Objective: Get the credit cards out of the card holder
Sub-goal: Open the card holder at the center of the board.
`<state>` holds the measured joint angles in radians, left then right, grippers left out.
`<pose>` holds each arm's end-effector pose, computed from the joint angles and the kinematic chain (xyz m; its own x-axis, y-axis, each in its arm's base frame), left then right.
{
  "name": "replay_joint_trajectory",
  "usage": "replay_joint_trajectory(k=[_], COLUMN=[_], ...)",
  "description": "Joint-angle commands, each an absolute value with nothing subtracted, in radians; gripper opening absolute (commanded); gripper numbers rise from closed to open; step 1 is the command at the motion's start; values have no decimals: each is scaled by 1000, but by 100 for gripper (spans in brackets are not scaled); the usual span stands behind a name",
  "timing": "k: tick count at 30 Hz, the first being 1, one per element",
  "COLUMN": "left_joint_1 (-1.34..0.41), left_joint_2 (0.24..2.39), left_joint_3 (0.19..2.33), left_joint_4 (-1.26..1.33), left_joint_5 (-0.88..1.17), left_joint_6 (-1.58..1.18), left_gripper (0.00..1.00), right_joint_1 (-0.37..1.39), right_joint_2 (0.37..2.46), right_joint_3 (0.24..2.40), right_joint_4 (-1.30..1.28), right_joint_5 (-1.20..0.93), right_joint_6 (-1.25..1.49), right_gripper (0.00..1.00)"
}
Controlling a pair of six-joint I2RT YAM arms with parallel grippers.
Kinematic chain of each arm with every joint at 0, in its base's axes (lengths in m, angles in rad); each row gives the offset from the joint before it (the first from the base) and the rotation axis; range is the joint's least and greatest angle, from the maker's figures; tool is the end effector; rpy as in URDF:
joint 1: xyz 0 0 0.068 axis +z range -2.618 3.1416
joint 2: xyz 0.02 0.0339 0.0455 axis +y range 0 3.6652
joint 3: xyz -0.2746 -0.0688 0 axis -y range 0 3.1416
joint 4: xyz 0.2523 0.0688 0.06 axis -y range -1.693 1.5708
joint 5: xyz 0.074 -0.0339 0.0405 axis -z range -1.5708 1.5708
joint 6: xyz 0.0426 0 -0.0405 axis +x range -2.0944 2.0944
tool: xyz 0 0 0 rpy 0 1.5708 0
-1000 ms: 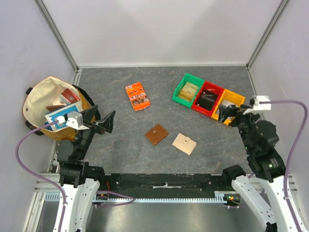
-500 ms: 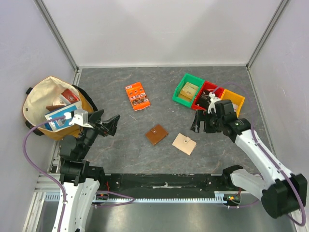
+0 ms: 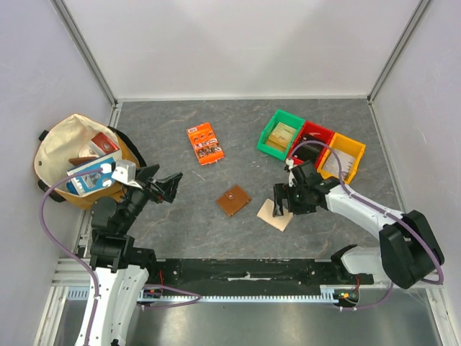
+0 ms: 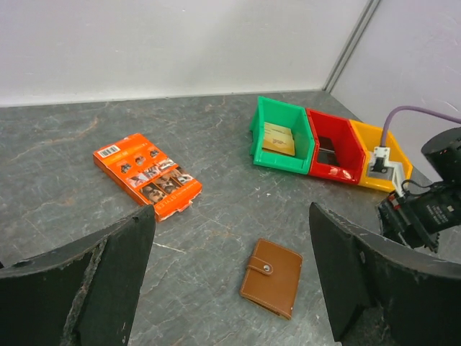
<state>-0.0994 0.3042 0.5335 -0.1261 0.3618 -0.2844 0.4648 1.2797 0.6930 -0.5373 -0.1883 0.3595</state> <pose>0.1013 -0.0253 0.3233 -0.0260 -0.2611 -0.9650 0.4541 0.8569 -0.2441 0.2061 0.1123 0.1824 -0.9350 -0.0822 -0.3451 -0.1962 0.9303 0.3100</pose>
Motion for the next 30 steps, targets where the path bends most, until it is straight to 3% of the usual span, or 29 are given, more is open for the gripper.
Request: replay_joint_trajectory(k=[1, 12, 22, 26, 30], left_joint_1=[-95, -95, -94, -95, -135], left_joint_2=[319, 363, 504, 595, 689], left_joint_3=[560, 564, 620, 630, 623], left_joint_4=[-112, -115, -207, -258, -299], left_joint_5=[403, 419, 365, 409, 436], left_joint_6=[-316, -324, -394, -485, -575], left_gripper=[93, 93, 95, 94, 92], right_joint_1=[557, 888, 885, 865, 865], right_joint_2=[1308, 1328, 1253, 1298, 1344], right_joint_3=[670, 687, 712, 736, 765], right_joint_4=[-454, -391, -439, -433, -414], right_joint_5=[-146, -68, 186, 196, 202], right_joint_6=[413, 561, 598, 552, 511], right_gripper=[98, 98, 95, 89, 73])
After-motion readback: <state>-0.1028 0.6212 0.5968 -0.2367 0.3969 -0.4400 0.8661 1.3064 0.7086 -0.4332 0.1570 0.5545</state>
